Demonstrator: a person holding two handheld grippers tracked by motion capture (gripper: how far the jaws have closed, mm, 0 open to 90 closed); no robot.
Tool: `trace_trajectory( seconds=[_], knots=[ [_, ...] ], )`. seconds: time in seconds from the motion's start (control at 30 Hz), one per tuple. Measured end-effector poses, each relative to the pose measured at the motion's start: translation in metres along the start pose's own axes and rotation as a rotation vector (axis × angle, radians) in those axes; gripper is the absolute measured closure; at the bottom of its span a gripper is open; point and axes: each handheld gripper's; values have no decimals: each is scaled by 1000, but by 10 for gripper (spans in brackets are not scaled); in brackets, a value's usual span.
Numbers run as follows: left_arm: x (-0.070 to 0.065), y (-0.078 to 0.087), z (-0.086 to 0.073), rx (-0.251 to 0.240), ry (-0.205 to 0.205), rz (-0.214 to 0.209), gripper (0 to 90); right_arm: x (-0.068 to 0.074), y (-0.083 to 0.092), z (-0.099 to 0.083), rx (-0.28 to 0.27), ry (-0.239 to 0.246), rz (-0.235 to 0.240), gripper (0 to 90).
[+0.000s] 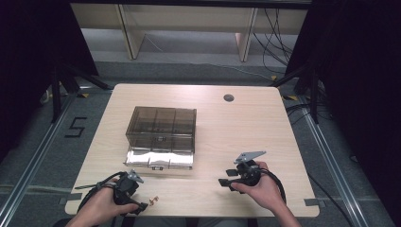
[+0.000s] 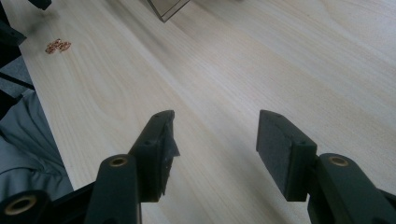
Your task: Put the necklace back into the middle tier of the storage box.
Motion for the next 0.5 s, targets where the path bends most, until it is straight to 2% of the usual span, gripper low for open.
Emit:
trace_trajectory(
  seconds=[0.17, 0.23, 0.27, 0.33, 0.43, 0.47, 0.5],
  knots=[
    [-4, -3, 6, 14, -18, -9, 294, 0, 1, 0, -2, 0, -6, 470],
    [-7, -4, 8, 18, -11, -22, 304, 1, 1, 0, 2, -10, -8, 470],
    [-7, -4, 11, 41, -29, -20, 314, 2, 1, 0, -4, -13, -9, 470],
    [-7, -5, 15, 61, -39, -26, 334, 2, 2, 0, 1, -11, -9, 470],
    [-7, -7, 18, 75, -40, -35, 379, 2, 2, 1, 1, -13, -11, 470],
    [-6, -11, 21, 108, -41, -48, 390, 2, 2, 1, 0, -15, -11, 470],
    [-6, -11, 21, 108, -41, -48, 399, 2, 2, 1, 0, -15, -11, 470]
  ],
)
Point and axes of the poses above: each handheld gripper's, and its own axes: y roughly backward along the jaws, z roughly out of its top, x roughly to its left, and after that the axes turned 7 degrees about -z, right-handed
